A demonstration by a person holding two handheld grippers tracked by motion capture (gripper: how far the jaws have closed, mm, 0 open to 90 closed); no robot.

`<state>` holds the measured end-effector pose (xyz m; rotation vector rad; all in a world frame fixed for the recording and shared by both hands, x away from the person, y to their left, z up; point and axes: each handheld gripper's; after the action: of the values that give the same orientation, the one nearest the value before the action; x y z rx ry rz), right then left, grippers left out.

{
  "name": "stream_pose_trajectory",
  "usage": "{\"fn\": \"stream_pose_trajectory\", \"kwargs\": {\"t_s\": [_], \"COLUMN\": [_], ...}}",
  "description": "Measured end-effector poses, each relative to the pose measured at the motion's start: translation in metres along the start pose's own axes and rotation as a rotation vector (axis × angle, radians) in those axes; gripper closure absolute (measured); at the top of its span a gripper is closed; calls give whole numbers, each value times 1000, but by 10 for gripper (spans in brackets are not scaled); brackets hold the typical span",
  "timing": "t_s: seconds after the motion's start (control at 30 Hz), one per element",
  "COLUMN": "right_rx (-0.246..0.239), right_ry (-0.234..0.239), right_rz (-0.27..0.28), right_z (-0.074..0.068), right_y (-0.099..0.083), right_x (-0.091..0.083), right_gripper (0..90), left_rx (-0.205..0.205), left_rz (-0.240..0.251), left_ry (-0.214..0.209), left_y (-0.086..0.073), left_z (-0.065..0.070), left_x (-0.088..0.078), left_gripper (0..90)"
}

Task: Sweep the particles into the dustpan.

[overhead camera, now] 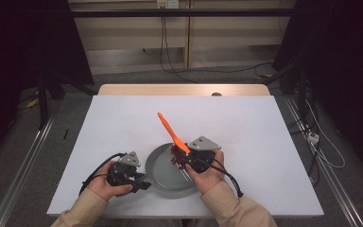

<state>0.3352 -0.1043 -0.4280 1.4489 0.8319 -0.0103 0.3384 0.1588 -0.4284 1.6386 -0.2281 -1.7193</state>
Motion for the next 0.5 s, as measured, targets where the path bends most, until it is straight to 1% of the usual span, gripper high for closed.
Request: {"fn": "stream_pose_trajectory", "kwargs": {"t_s": [0.07,0.1,0.13,0.17,0.2,0.23,0.3,0.4,0.43,0.5], "right_rx": [20,20,17,14,23,33,24,33,38,26], "right_ry": [35,51,58,64,83,90,74,53,43,12], "right_rz": [4,9,16,24,36,49,63,85,85,84], "right_z": [-5,-8,-10,-11,-10,-9,-4,10,14,24], "right_y": [3,5,6,8,10,12,17,22,22,22], "right_x": [-1,-1,-1,-1,-1,-2,-5,-8,-8,-8], "right_gripper": [711,710,711,711,711,711,711,711,711,711], "left_rx": [-1,-3,-4,-7,-8,-9,-8,-12,-13,-13], "left_rz": [0,1,2,0,5,6,3,7,6,7], "left_ry": [2,3,2,6,3,2,1,2,2,0], "left_y": [0,0,-1,-1,-1,-1,-2,-2,-2,-2], "left_z": [0,0,0,0,0,0,-1,-1,-1,-1], "left_x": [0,0,0,0,0,0,0,0,0,0], "left_gripper": [628,628,628,628,628,628,628,628,628,628]}}
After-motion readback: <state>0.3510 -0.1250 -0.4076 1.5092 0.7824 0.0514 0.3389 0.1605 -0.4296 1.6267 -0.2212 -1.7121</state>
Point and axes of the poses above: each handheld gripper's, and its own axes: x roughly forward along the jaws, y roughly out of its top, z roughly to its right, and after that the axes turned 4 degrees about x, right-handed
